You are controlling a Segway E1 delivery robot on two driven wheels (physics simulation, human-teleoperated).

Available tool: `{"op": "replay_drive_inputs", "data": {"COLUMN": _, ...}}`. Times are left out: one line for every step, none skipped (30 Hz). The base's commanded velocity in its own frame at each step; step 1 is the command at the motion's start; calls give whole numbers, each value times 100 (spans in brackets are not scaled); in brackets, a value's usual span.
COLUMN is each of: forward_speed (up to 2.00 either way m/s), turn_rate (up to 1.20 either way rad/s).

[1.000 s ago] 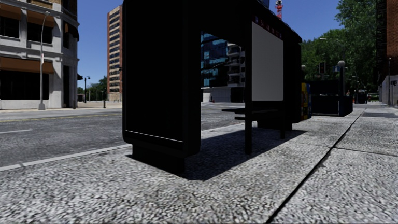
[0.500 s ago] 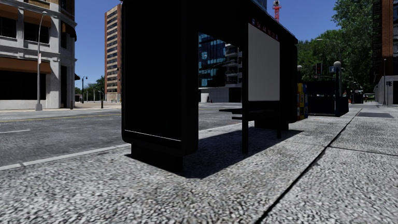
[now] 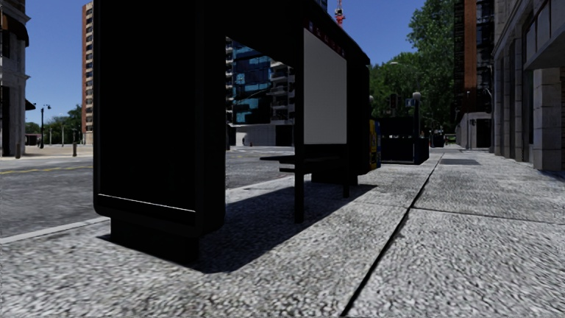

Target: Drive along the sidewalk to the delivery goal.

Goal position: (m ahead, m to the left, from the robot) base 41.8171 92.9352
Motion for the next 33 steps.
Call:
{"op": "replay_drive_inputs", "data": {"forward_speed": 200, "turn_rate": -70}}
{"op": "replay_drive_inputs", "data": {"forward_speed": 200, "turn_rate": -69}}
{"op": "replay_drive_inputs", "data": {"forward_speed": 200, "turn_rate": -67}}
{"op": "replay_drive_inputs", "data": {"forward_speed": 200, "turn_rate": -67}}
{"op": "replay_drive_inputs", "data": {"forward_speed": 200, "turn_rate": -65}}
{"op": "replay_drive_inputs", "data": {"forward_speed": 200, "turn_rate": -64}}
{"op": "replay_drive_inputs", "data": {"forward_speed": 200, "turn_rate": -63}}
{"op": "replay_drive_inputs", "data": {"forward_speed": 200, "turn_rate": -63}}
{"op": "replay_drive_inputs", "data": {"forward_speed": 200, "turn_rate": -63}}
{"op": "replay_drive_inputs", "data": {"forward_speed": 200, "turn_rate": -63}}
{"op": "replay_drive_inputs", "data": {"forward_speed": 200, "turn_rate": -62}}
{"op": "replay_drive_inputs", "data": {"forward_speed": 200, "turn_rate": -60}}
{"op": "replay_drive_inputs", "data": {"forward_speed": 200, "turn_rate": -60}}
{"op": "replay_drive_inputs", "data": {"forward_speed": 200, "turn_rate": -59}}
{"op": "replay_drive_inputs", "data": {"forward_speed": 200, "turn_rate": -59}}
{"op": "replay_drive_inputs", "data": {"forward_speed": 200, "turn_rate": -59}}
{"op": "replay_drive_inputs", "data": {"forward_speed": 200, "turn_rate": -59}}
{"op": "replay_drive_inputs", "data": {"forward_speed": 200, "turn_rate": -59}}
{"op": "replay_drive_inputs", "data": {"forward_speed": 200, "turn_rate": -59}}
{"op": "replay_drive_inputs", "data": {"forward_speed": 200, "turn_rate": -59}}
{"op": "replay_drive_inputs", "data": {"forward_speed": 200, "turn_rate": -59}}
{"op": "replay_drive_inputs", "data": {"forward_speed": 200, "turn_rate": -59}}
{"op": "replay_drive_inputs", "data": {"forward_speed": 200, "turn_rate": -59}}
{"op": "replay_drive_inputs", "data": {"forward_speed": 200, "turn_rate": -55}}
{"op": "replay_drive_inputs", "data": {"forward_speed": 200, "turn_rate": -55}}
{"op": "replay_drive_inputs", "data": {"forward_speed": 200, "turn_rate": -53}}
{"op": "replay_drive_inputs", "data": {"forward_speed": 200, "turn_rate": -53}}
{"op": "replay_drive_inputs", "data": {"forward_speed": 200, "turn_rate": -53}}
{"op": "replay_drive_inputs", "data": {"forward_speed": 200, "turn_rate": -53}}
{"op": "replay_drive_inputs", "data": {"forward_speed": 200, "turn_rate": -53}}
{"op": "replay_drive_inputs", "data": {"forward_speed": 200, "turn_rate": 0}}
{"op": "replay_drive_inputs", "data": {"forward_speed": 200, "turn_rate": 0}}
{"op": "replay_drive_inputs", "data": {"forward_speed": 200, "turn_rate": 0}}
